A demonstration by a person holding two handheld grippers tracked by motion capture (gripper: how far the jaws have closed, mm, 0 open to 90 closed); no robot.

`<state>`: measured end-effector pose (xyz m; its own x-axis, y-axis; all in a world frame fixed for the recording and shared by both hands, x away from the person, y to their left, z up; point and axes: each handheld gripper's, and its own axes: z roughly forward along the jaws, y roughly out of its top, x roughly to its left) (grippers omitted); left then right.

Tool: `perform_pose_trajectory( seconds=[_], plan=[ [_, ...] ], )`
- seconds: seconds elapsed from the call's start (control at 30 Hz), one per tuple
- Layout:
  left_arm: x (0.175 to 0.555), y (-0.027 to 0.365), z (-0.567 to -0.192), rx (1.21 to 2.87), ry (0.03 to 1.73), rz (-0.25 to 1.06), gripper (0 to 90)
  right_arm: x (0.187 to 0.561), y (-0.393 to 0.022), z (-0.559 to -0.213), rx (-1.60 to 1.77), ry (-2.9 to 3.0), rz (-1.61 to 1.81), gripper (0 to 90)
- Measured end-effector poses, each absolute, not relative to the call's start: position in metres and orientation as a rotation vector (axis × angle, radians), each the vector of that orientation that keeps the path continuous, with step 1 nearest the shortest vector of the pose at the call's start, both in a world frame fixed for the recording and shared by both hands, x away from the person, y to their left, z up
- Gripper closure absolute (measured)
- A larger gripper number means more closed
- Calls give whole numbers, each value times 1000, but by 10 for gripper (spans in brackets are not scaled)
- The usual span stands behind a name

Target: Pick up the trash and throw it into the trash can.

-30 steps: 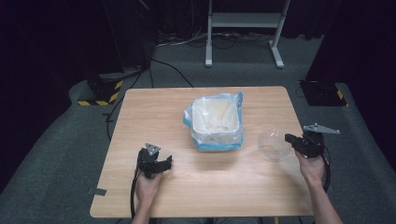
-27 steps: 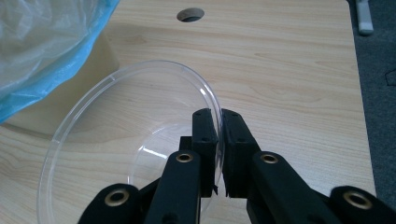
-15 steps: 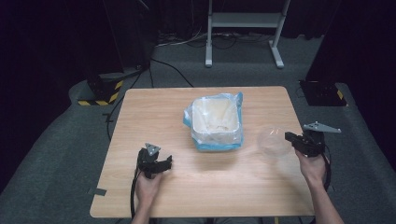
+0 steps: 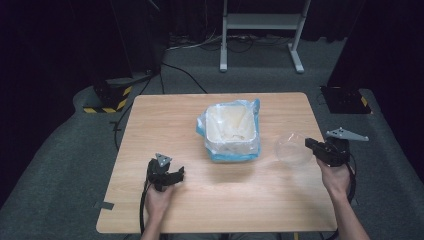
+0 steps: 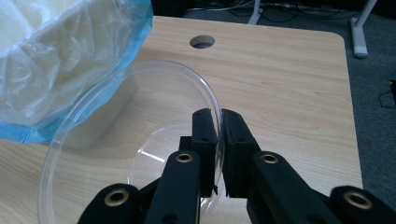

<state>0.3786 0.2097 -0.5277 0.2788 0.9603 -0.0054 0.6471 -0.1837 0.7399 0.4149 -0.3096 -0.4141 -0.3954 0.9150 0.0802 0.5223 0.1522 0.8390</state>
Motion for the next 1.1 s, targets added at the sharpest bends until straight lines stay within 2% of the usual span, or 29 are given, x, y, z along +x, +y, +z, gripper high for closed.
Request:
perform_pose_trajectory(
  seconds=[1.1],
  plan=[
    [379, 209, -528, 1916, 1444, 637, 229, 412, -287, -363, 1273, 2013, 1231, 852]
  ],
)
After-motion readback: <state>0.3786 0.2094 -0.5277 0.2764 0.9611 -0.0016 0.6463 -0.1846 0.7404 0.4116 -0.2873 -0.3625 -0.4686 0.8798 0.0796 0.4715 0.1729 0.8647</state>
